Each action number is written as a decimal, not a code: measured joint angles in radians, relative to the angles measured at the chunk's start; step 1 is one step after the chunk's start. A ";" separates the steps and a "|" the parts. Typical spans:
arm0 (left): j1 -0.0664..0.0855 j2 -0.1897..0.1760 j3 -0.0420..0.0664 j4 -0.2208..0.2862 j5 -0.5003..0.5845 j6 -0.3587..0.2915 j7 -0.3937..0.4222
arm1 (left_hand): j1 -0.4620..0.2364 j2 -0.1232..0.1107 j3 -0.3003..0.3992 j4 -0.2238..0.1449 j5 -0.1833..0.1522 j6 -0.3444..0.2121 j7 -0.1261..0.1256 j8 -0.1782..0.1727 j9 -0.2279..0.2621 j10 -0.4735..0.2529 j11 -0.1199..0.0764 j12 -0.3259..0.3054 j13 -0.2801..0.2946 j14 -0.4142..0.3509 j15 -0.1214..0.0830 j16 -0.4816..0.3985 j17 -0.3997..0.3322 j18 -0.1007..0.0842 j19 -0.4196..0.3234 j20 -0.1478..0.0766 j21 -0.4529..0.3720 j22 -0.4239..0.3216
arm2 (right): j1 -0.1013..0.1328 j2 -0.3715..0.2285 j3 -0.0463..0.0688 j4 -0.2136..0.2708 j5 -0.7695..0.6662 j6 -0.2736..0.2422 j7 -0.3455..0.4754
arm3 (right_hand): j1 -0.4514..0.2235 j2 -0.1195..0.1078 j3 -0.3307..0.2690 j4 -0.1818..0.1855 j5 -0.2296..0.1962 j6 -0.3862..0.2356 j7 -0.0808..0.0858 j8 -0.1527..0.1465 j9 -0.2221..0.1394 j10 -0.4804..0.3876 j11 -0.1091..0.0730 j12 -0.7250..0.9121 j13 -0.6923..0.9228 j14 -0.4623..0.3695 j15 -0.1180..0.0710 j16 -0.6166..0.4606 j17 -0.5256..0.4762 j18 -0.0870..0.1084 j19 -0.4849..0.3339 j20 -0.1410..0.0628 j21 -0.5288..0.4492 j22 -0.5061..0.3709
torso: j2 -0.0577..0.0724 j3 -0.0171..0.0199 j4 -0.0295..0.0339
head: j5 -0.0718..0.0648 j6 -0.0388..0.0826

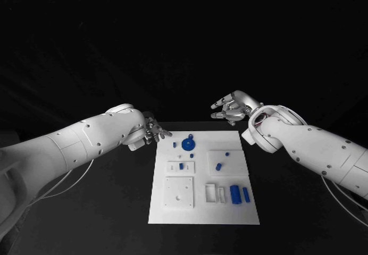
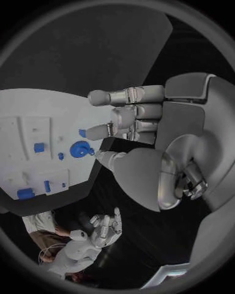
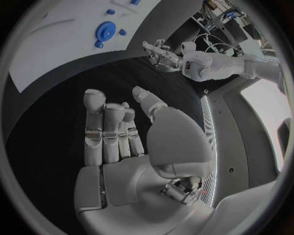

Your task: Assemble the parts on the task board

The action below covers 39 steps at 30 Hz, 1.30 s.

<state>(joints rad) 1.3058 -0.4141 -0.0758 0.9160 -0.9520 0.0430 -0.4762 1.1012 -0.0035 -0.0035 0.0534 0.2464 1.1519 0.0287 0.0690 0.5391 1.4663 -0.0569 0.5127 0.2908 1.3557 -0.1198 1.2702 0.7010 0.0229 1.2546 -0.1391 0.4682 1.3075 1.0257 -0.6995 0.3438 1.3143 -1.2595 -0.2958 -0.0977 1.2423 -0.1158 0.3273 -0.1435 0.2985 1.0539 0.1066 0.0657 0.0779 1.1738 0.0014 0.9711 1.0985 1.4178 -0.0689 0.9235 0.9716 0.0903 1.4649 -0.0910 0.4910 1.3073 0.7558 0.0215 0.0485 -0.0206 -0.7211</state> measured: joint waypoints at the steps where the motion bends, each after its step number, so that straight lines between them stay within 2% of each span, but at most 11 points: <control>1: 0.000 0.010 0.000 -0.017 0.001 0.006 0.002 | 0.000 0.000 0.000 0.000 0.005 -0.002 0.002 0.000 -0.001 0.000 0.000 0.000 0.000 0.000 0.000 0.000 0.000 0.000 0.000 0.000 0.000 0.000 | 0.000 0.001 0.000 0.000 0.000 0.000 0.000 | 0.000 0.000 0.000 0.000 0.000 0.000 0.000 0.000 0.000 0.000 0.000 0.000 0.000 0.000 0.000 0.000 0.000 0.000 0.000 0.000 0.000 0.000 | 0.001 -0.0007 -0.0009 | 0.001 0.001; 3: 0.001 0.033 -0.003 -0.053 0.001 0.019 0.007 | 0.000 0.000 0.000 0.000 0.016 -0.003 0.003 0.004 0.000 0.000 0.000 0.000 0.001 0.000 0.000 0.000 0.000 0.000 0.000 0.000 0.000 0.000 | 0.000 0.003 0.000 0.000 0.000 0.000 0.000 | 0.000 0.000 0.000 0.000 0.000 0.000 0.000 0.000 0.000 0.000 0.000 0.000 0.000 0.000 0.000 0.000 0.000 0.000 0.000 0.000 0.000 0.000 | 0.004 -0.0020 -0.0035 | 0.003 0.003; 6: 0.002 0.061 -0.011 -0.099 0.000 0.041 0.014 | -0.010 -0.004 0.000 0.000 0.020 -0.016 -0.002 0.027 0.031 0.000 0.000 0.000 0.003 -0.003 0.004 0.008 0.000 0.000 0.000 0.000 0.000 0.000 | 0.000 0.004 0.000 0.001 0.000 0.000 0.000 | 0.000 0.000 0.000 0.000 0.000 0.000 0.000 0.000 0.000 0.000 0.000 0.000 0.000 0.000 0.000 0.000 0.000 0.000 0.000 0.000 0.000 0.000 | 0.008 -0.0037 -0.0079 | 0.006 0.006; 11: 0.000 0.091 -0.023 -0.161 -0.011 0.072 0.028 | -0.030 -0.024 0.018 0.018 0.024 -0.030 -0.006 0.059 0.073 0.000 0.000 0.000 0.001 -0.003 0.004 0.016 0.009 0.000 0.000 0.000 0.000 0.000 | 0.000 0.005 0.000 0.003 0.000 0.000 0.000 | 0.000 0.000 0.000 0.000 0.000 0.000 0.000 0.000 0.000 0.000 0.000 0.000 0.000 0.000 0.000 0.000 0.000 0.000 0.000 0.000 0.000 0.000 | 0.016 -0.0063 -0.0157 | 0.010 0.012; 13: -0.002 0.099 -0.027 -0.178 -0.016 0.080 0.034 | -0.036 -0.040 0.032 0.035 0.024 -0.035 -0.006 0.068 0.091 0.000 0.000 0.001 -0.003 -0.003 0.004 0.018 0.014 0.000 0.000 0.000 0.000 0.000 | 0.000 0.004 0.000 0.004 -0.001 0.000 0.000 | 0.000 0.000 0.000 0.000 0.000 0.000 0.000 0.000 0.000 0.000 0.000 0.000 0.000 0.000 0.000 0.000 0.000 0.000 0.000 0.000 0.000 0.000 | 0.019 -0.0068 -0.0175 | 0.011 0.014; 18: -0.010 0.120 -0.037 -0.220 -0.028 0.097 0.051 | -0.044 -0.086 0.064 0.097 -0.003 -0.048 -0.009 0.091 0.152 0.000 0.000 0.011 -0.023 -0.003 0.004 0.022 0.023 0.000 0.000 0.000 0.004 0.000 | 0.000 0.004 0.001 0.009 -0.001 0.000 0.000 | 0.000 0.000 -0.003 0.003 0.000 0.000 0.000 0.000 0.000 0.000 0.000 0.000 0.000 0.000 0.000 0.000 0.000 0.000 0.000 0.000 0.000 0.000 | 0.026 -0.0083 -0.0221 | 0.015 0.019; 20: -0.013 0.127 -0.040 -0.229 -0.032 0.101 0.058 | -0.043 -0.092 0.068 0.113 -0.008 -0.055 -0.010 0.095 0.179 0.000 0.000 0.017 -0.037 -0.003 0.004 0.022 0.025 0.000 0.000 0.000 0.004 0.000 | 0.000 0.005 0.002 0.011 -0.001 -0.001 0.000 | 0.000 0.000 -0.003 0.003 0.000 0.000 0.000 0.000 0.000 0.000 0.000 0.000 0.000 0.000 0.000 0.000 0.000 0.000 0.000 0.000 0.000 0.000 | 0.029 -0.0086 -0.0240 | 0.016 0.021; 24: -0.018 0.138 -0.043 -0.243 -0.037 0.106 0.068 | -0.042 -0.093 0.069 0.119 -0.007 -0.059 -0.009 0.099 0.211 0.000 0.000 0.024 -0.056 -0.003 0.004 0.023 0.027 0.000 0.000 0.000 0.008 0.000 | 0.001 0.007 0.004 0.013 -0.002 -0.001 0.000 | 0.000 0.000 -0.003 0.003 0.000 0.000 0.000 0.000 0.000 0.001 0.000 0.000 0.000 0.000 0.000 0.000 0.000 0.000 0.000 0.000 0.000 0.000 | 0.033 -0.0088 -0.0276 | 0.019 0.023; 31: -0.023 0.150 -0.045 -0.261 -0.043 0.110 0.086 | -0.042 -0.093 0.072 0.121 -0.007 -0.059 -0.009 0.099 0.216 0.000 0.000 0.026 -0.060 -0.003 0.004 0.022 0.026 0.000 0.000 0.000 0.008 0.000 | 0.002 0.009 0.005 0.015 -0.002 -0.001 0.000 | 0.000 0.000 -0.003 0.003 0.000 0.000 0.000 0.000 0.000 0.000 0.001 0.000 0.000 0.000 0.000 0.000 0.000 0.000 0.000 0.000 0.000 0.000 | 0.039 -0.0077 -0.0360 | 0.023 0.028; 34: -0.023 0.151 -0.046 -0.266 -0.043 0.111 0.092 | -0.042 -0.093 0.069 0.118 -0.007 -0.059 -0.009 0.099 0.220 0.000 0.000 0.026 -0.065 -0.003 0.004 0.022 0.024 0.000 0.000 0.000 0.008 0.000 | 0.003 0.010 0.006 0.015 -0.002 -0.001 -0.001 | 0.000 0.000 -0.003 0.003 0.000 0.000 0.000 0.000 0.000 0.001 0.001 0.000 0.000 0.000 0.000 0.000 0.000 0.000 0.000 0.000 0.000 0.000 | 0.040 -0.0075 -0.0371 | 0.024 0.028; 39: -0.024 0.154 -0.046 -0.271 -0.043 0.114 0.099 | -0.053 -0.076 0.055 0.095 -0.007 -0.059 -0.009 0.099 0.220 0.000 0.000 0.026 -0.068 -0.003 0.004 0.022 0.021 0.000 0.000 0.000 0.008 0.000 | 0.003 0.013 0.006 0.015 -0.003 -0.001 -0.001 | 0.000 0.000 -0.003 0.003 0.000 0.000 0.000 0.000 0.000 0.001 0.001 0.000 0.000 0.000 0.000 0.000 0.000 0.000 0.000 0.000 0.000 0.000 | 0.041 -0.0075 -0.0371 | 0.021 0.027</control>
<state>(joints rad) 1.2817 -0.2597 -0.1217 0.6445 -0.9951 0.1569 -0.3769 1.0479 -0.0796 0.0515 0.1486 0.2390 1.0931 0.0194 0.1677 0.7592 1.4663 -0.0571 0.5391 0.2223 1.3523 -0.1162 1.2927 0.7222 0.0228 1.2545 -0.1393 0.4761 1.3075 1.0287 -0.6862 0.3501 1.3290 -1.2624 -0.2971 -0.0984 1.2423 -0.1158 0.3245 -0.1407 0.2983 1.0539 0.1066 0.0657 0.0779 1.1743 0.0019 0.9711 1.0986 1.4178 -0.0690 0.9235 0.9716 0.0903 1.4649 -0.0910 0.4911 1.3073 0.7967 0.0140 0.0114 0.0007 -0.6940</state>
